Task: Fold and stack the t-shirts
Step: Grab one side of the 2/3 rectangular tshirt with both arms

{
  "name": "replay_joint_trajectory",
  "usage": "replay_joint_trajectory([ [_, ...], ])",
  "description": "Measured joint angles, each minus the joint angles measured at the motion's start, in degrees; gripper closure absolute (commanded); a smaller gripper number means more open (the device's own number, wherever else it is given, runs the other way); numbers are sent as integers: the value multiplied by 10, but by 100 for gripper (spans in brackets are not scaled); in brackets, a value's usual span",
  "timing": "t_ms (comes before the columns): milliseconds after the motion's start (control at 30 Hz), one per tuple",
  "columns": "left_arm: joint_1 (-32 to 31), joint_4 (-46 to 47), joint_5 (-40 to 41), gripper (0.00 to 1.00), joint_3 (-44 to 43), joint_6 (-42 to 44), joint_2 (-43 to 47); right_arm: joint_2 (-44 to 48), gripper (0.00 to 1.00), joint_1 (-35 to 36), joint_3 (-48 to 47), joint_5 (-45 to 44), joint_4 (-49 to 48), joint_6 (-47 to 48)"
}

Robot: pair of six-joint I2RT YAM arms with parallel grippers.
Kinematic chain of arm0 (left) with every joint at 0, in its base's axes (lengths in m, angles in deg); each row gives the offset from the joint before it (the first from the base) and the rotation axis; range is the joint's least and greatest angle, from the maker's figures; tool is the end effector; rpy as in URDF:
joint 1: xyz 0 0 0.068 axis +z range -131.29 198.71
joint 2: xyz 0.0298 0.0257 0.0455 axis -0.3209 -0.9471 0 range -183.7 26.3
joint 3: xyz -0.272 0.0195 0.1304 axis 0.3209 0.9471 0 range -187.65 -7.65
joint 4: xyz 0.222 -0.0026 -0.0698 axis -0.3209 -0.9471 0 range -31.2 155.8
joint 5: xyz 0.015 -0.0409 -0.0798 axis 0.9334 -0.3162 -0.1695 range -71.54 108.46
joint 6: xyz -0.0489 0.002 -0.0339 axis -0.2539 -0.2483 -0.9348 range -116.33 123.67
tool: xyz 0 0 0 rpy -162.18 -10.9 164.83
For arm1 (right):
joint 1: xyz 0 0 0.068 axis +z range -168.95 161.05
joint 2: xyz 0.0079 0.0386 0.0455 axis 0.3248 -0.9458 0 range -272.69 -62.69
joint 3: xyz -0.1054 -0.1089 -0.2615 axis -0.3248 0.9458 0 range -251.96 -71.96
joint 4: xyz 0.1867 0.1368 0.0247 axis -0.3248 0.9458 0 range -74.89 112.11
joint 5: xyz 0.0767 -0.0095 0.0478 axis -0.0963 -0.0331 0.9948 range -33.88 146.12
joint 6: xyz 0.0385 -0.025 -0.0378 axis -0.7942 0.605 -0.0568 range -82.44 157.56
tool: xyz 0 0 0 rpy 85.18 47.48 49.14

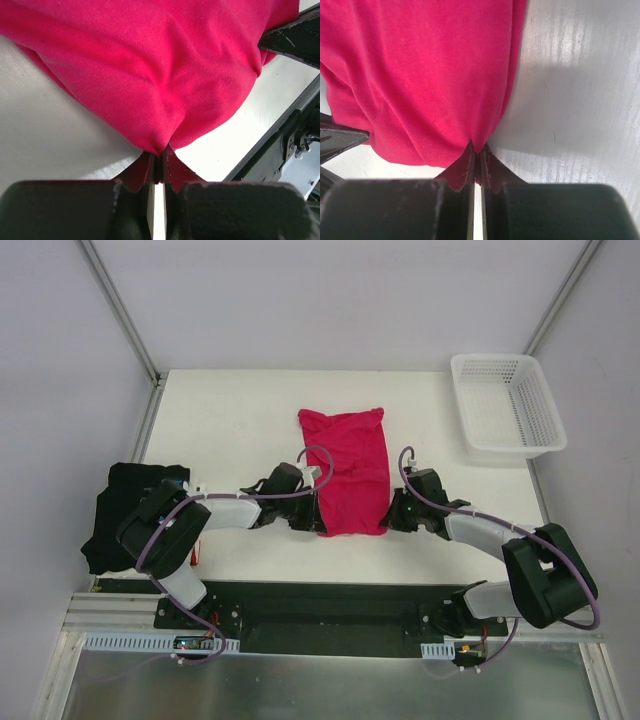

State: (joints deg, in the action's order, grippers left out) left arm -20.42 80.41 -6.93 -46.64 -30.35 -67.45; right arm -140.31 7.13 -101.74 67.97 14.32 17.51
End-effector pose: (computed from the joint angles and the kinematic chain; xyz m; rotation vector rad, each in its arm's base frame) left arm 0.2196 -0.2029 0.1938 0.3667 2.4442 -1.1252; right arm 0.1977 0.1068 0.1972 -0.2297 2.4514 0.6142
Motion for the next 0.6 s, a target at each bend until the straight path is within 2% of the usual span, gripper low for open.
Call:
replay_joint_trajectory([
  [600, 0, -64, -12, 100, -14, 14, 10, 24, 99, 1, 17, 26, 17, 7],
])
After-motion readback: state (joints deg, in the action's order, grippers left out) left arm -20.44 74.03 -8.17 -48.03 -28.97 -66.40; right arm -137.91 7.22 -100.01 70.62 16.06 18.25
